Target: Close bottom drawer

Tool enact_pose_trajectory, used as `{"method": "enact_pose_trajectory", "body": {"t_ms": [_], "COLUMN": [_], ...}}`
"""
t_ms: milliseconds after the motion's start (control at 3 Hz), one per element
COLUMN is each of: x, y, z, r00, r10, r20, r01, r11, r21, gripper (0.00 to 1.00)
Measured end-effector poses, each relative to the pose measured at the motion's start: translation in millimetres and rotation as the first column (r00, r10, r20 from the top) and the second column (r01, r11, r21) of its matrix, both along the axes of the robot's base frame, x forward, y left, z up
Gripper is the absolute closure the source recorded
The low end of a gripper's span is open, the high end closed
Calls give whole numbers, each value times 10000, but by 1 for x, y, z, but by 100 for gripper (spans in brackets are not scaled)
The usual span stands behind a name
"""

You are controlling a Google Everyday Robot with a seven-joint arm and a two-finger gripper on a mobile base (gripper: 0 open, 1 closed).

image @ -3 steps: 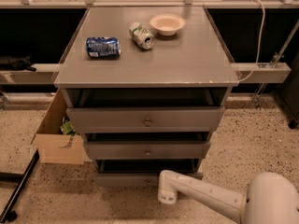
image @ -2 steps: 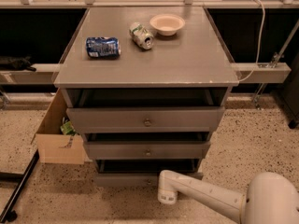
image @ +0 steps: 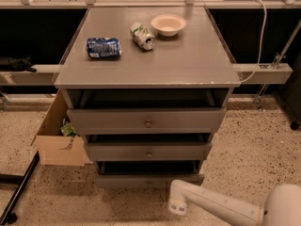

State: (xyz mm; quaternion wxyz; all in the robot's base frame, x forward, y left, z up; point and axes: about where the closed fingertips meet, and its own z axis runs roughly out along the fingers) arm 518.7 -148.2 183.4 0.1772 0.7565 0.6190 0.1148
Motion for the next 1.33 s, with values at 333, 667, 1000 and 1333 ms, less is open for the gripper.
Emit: {"method": "enact_pose_trajectory", "body": {"t_ms": [333,667,1000,1333], "x": [5,11,76,76], "y": [5,27,94,94], "z": [-2,-31,-50,-50], "r00": [10000,9972,9897,9897], "r10": [10,500,1326,1326], "r20": [6,-562,-545,-546], "r01": [-10,-512,-1344,-1344], "r11": [9999,9985,9904,9904], "r21": [-103,-190,-307,-308], "gripper": [100,100,100,100]}}
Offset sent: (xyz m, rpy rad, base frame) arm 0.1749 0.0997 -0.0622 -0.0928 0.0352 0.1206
